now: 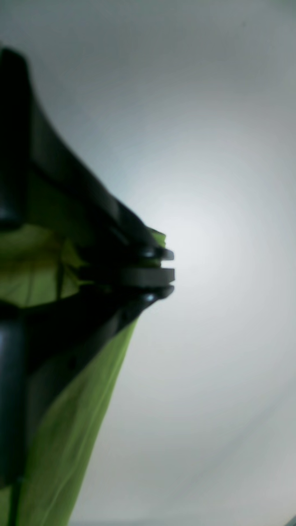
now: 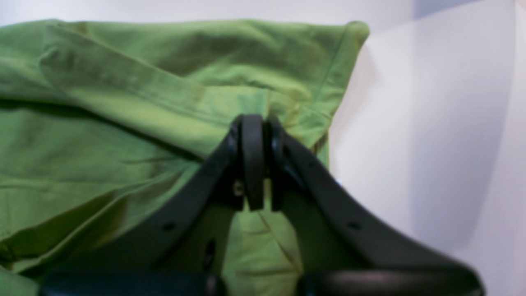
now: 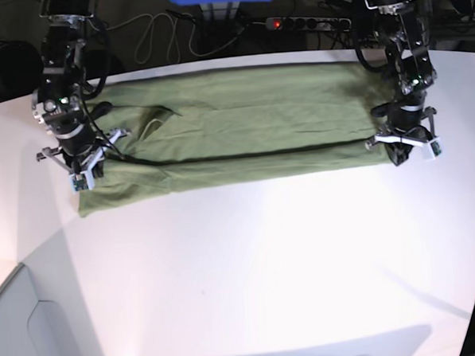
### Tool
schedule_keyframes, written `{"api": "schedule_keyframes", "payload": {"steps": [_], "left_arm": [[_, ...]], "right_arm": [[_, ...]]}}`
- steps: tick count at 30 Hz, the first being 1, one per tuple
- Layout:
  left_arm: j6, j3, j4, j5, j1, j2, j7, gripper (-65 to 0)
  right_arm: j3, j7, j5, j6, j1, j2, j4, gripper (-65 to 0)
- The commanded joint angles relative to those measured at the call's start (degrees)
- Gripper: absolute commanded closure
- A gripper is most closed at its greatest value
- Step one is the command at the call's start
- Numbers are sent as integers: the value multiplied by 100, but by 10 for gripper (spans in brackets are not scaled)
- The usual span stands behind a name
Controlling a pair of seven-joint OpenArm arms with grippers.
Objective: Fold the T-shirt properly
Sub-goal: 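Open the right gripper and lift it off the strip end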
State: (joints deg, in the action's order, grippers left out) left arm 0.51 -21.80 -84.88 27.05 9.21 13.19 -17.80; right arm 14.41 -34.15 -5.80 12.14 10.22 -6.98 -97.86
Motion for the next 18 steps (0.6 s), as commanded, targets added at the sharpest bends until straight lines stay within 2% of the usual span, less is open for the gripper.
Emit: {"api": "schedule_keyframes", "payload": {"steps": [1, 3, 5, 10, 13, 18], "left_arm": [[-56, -13, -123, 34, -29, 74, 158, 0], [-56, -13, -123, 34, -29, 74, 141, 0], [-56, -4, -123, 34, -29, 74, 132, 0], [-56, -4, -140, 34, -20, 74, 123, 0], [-56, -4, -316, 34, 59, 74, 123, -4], [-21, -4, -729, 34, 200, 74, 114, -205]], "right_arm": [[22, 132, 31, 21, -112, -62, -73, -5], [22, 105, 31, 21, -112, -62, -73, -11], [22, 96, 22, 21, -121, -62, -73, -56], [22, 123, 31, 21, -121, -62, -99, -293], [22, 132, 40, 21, -112, -62, -205, -381], [13, 70, 40, 21, -261, -62, -345, -399]]}}
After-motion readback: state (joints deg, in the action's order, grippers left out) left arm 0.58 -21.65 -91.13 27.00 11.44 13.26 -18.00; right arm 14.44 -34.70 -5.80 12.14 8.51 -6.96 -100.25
